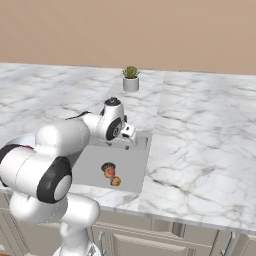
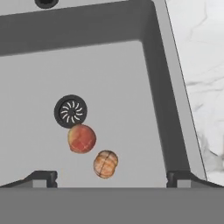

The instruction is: There is a mixed pile of frozen fruits and vegetables on the counter. Locate all the frozen vegetables and place the items in a bowl on the counter. Take all the frozen fruits and defrost them in a running sink.

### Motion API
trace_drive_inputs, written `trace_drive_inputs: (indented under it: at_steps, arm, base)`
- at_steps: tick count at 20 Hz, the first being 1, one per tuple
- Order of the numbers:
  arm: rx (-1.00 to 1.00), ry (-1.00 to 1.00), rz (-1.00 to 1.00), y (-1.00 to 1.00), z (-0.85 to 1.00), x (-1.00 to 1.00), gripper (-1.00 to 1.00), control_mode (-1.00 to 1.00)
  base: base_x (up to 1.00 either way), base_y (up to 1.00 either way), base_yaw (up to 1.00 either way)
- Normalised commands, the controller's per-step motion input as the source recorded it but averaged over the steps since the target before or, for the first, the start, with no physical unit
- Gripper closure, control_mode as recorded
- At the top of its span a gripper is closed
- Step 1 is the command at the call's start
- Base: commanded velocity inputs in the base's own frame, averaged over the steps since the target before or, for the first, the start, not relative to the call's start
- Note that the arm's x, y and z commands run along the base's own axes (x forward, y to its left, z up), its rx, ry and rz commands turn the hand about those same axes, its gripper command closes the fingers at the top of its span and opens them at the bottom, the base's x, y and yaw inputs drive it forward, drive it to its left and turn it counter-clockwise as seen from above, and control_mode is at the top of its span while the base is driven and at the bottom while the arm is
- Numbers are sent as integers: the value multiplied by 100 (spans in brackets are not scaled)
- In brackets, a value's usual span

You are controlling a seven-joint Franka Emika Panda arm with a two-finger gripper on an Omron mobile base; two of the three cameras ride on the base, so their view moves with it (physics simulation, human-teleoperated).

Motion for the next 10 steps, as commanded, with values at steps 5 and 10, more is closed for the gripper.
trace_drive_inputs:
  at_steps: [5, 10]
  arm:
    - [-1, 6, -6, -7, 8, -16, -100, -100]
    - [-3, -2, -2, 0, 25, -53, -100, -100]
  base:
    - [0, 0, 0]
    - [0, 0, 0]
